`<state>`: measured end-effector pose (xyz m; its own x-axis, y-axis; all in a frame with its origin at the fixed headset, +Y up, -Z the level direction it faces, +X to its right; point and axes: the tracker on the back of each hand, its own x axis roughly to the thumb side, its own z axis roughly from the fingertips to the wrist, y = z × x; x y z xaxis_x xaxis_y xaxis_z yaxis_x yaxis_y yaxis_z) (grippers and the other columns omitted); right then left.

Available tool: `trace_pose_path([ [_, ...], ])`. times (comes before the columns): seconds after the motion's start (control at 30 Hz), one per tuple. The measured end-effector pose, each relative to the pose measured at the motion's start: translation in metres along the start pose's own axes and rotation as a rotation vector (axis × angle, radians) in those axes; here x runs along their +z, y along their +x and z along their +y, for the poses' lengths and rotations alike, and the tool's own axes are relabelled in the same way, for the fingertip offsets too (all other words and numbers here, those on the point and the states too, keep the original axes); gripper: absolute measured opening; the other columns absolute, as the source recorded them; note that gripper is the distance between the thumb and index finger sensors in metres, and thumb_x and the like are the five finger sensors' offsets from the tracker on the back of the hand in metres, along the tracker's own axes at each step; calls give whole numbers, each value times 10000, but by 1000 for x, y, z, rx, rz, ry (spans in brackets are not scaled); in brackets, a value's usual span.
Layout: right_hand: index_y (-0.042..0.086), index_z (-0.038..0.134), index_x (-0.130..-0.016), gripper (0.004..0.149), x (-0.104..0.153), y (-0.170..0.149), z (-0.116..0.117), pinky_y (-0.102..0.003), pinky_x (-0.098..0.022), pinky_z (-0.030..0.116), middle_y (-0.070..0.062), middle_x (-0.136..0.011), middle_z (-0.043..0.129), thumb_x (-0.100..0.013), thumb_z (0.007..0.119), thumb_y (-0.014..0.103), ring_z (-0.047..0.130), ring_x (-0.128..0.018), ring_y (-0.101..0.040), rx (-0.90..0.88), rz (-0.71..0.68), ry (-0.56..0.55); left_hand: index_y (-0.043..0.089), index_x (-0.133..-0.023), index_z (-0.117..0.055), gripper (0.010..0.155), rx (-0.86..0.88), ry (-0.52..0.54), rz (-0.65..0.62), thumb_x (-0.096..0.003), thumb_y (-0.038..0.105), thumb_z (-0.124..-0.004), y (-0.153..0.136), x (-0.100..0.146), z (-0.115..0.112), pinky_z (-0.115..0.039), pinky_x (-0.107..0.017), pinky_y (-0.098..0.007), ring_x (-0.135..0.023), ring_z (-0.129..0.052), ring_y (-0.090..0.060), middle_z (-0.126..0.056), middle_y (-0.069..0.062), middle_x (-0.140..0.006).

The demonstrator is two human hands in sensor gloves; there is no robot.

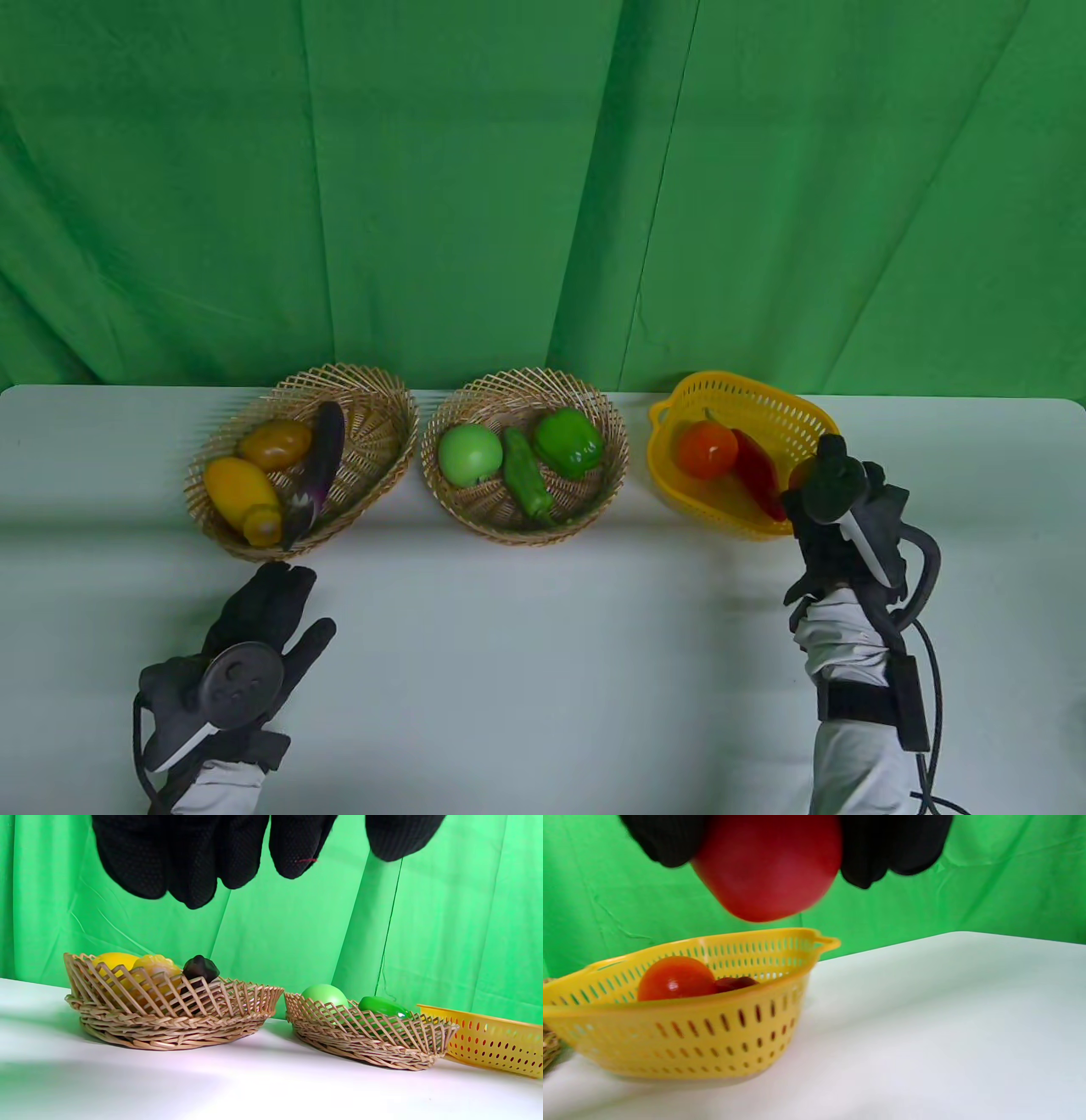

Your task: Place 10 objects into 3 containers, with green background

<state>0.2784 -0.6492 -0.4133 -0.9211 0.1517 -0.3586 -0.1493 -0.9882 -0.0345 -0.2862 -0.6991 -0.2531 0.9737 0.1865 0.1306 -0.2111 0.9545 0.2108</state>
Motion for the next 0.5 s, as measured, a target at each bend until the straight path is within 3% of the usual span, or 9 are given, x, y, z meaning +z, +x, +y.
trace_pose_path([
  [0.37, 338, 157, -1159, 804, -5, 38, 24, -601, -744, 573, -264, -1217, 317, -565, 659, 543, 623, -972, -481, 61, -18, 47, 249, -1146, -572, 689, -1, -7, 2, -557, 603, -611, 0, 1, -1, -734, -641, -571, -996, -799, -424, -649, -184, -1161],
  [0.5, 329, 194, -1166, 772, -3, 36, 26, -634, -752, 539, -251, -1222, 332, -568, 619, 567, 582, -1008, -506, -13, -22, 19, 248, -1146, -573, 688, 6, -1, -8, -557, 602, -611, 1, 0, -2, -733, -642, -570, -995, -801, -422, -650, -182, -1160],
])
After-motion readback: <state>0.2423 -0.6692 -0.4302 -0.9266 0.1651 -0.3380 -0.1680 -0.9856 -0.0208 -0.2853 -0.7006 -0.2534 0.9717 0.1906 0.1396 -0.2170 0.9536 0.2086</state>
